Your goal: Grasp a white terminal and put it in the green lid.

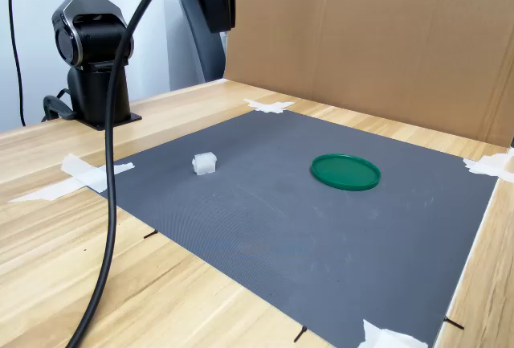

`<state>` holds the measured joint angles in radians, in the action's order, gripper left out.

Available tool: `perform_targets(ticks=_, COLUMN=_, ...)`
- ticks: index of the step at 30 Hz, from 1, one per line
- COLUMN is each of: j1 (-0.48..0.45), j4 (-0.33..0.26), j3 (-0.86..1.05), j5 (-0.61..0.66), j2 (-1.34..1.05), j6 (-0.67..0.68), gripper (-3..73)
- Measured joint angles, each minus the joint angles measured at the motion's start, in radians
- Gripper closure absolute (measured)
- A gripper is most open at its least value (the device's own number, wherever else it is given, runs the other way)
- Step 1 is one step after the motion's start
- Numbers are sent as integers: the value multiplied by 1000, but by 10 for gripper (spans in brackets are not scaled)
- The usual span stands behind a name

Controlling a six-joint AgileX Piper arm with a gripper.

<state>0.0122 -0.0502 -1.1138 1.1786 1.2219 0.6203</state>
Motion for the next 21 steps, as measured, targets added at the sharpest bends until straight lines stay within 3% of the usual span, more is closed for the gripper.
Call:
perform_targets(ticks=9, j1=-10, j4=8, j3=-50, j5=43, j2=62, j6=116, gripper=171)
perform_targets(ticks=15, j1=-158, j4=-43, j3=-55, j5=44, j2=82, j6=290, gripper=186)
perform_targets(ticks=21, j1=-162, j4=8, j3=-54, j5=44, j2=96, j6=375, gripper=190)
